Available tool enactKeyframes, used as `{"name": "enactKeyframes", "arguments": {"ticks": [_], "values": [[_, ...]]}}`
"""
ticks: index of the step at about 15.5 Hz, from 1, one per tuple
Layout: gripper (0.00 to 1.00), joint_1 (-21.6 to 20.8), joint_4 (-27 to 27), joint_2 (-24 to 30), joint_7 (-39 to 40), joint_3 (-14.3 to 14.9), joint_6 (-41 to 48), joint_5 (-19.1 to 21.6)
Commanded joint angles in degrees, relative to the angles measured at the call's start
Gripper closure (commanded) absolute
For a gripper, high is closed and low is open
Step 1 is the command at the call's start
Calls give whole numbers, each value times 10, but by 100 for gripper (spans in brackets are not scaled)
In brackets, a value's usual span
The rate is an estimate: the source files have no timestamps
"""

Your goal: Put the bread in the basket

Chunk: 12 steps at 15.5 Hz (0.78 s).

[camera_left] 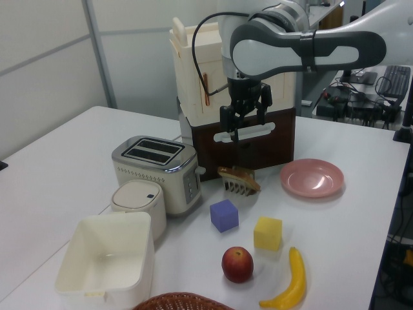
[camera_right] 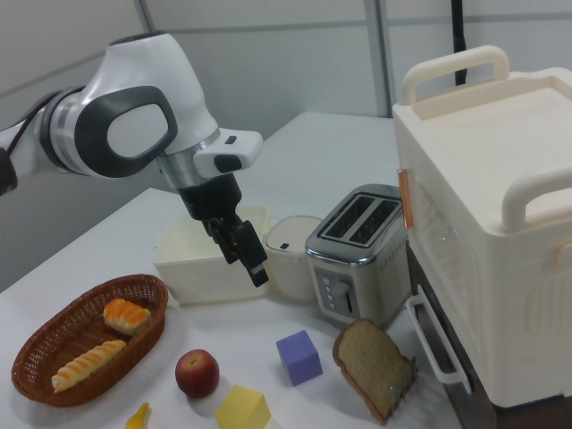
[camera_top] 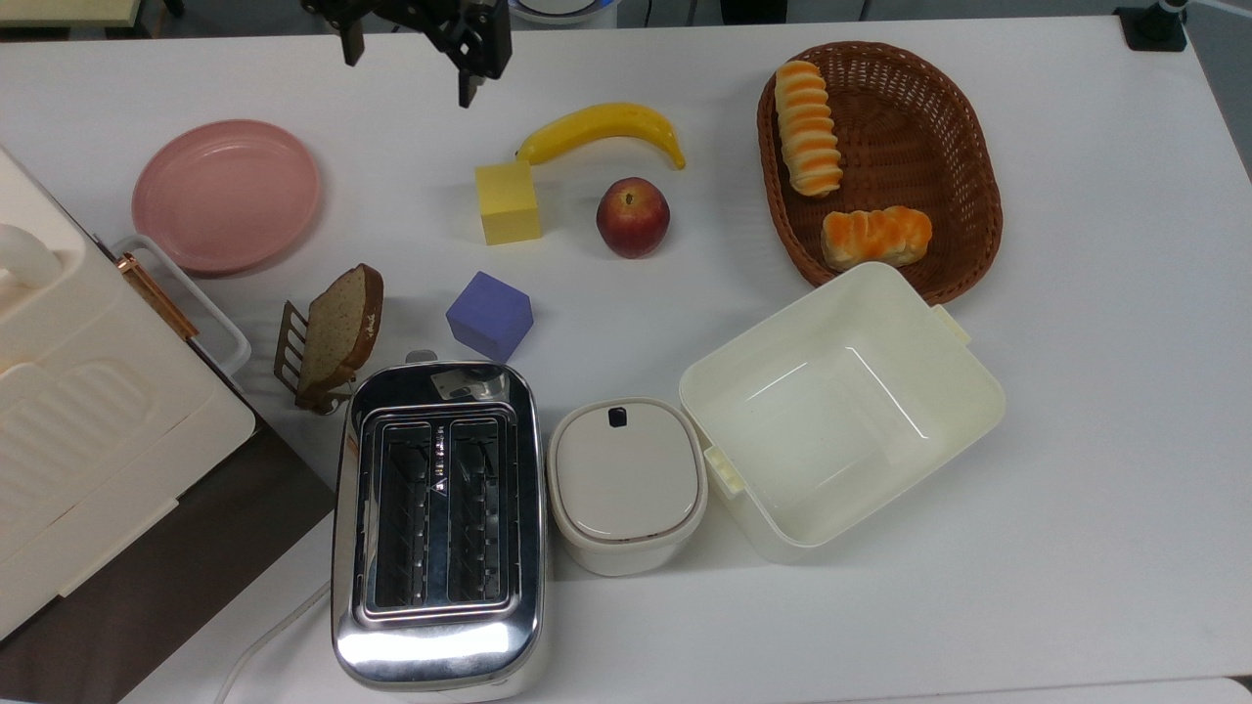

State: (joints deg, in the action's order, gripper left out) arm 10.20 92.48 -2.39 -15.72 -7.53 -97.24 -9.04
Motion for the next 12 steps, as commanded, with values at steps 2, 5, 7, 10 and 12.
{"name": "enactKeyframes", "arguments": {"ticks": [2,5,7,10,12], "values": [[0,-81,8,10,10,67,4,57],[0,-84,-5,11,17,74,6,73],[0,-87,-15,10,31,87,12,77],[0,-98,-16,10,40,101,11,85],[0,-98,-16,10,41,102,11,85]]}}
